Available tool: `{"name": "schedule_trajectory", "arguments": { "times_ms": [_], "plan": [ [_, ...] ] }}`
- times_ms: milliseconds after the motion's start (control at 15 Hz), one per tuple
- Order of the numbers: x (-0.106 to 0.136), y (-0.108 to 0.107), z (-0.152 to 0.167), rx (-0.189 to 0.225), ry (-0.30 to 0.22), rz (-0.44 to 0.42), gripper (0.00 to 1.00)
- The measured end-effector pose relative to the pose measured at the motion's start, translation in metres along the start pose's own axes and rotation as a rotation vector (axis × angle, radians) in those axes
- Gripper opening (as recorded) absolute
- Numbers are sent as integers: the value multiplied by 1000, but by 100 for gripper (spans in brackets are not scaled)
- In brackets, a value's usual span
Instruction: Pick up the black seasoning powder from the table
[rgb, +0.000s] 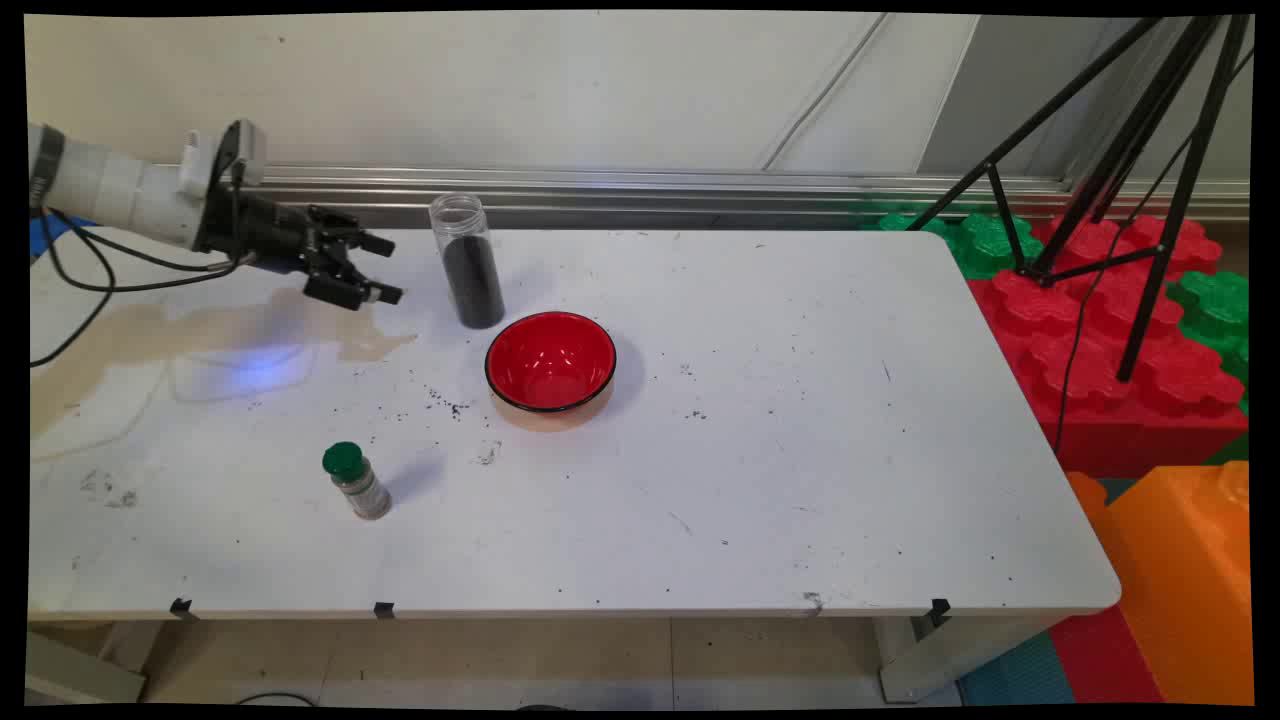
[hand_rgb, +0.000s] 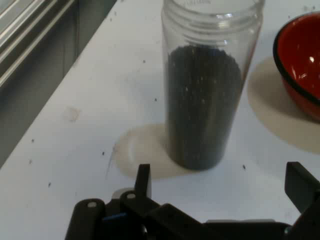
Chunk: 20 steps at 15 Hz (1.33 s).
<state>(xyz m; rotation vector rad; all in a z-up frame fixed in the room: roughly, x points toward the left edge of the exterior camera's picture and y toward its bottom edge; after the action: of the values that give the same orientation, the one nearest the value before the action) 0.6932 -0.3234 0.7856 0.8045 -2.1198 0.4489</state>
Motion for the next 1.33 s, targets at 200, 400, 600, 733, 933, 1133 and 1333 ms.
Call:
{"name": "schedule_trajectory", "arguments": {
  "times_ms": [200, 400, 600, 733, 933, 1133, 1333],
  "plan": [
    [1, -5, 16, -12, 31, -4, 100],
    [0, -9, 29, -23, 53, -7, 100],
    [-1, -12, 41, -36, 72, -2, 100],
    [-2, -13, 49, -43, 84, 6, 100],
    [-2, -14, 62, -49, 105, 21, 100],
    [-2, -15, 72, -50, 120, 34, 100],
    [-2, -15, 81, -51, 132, 45, 100]
  ]
}}
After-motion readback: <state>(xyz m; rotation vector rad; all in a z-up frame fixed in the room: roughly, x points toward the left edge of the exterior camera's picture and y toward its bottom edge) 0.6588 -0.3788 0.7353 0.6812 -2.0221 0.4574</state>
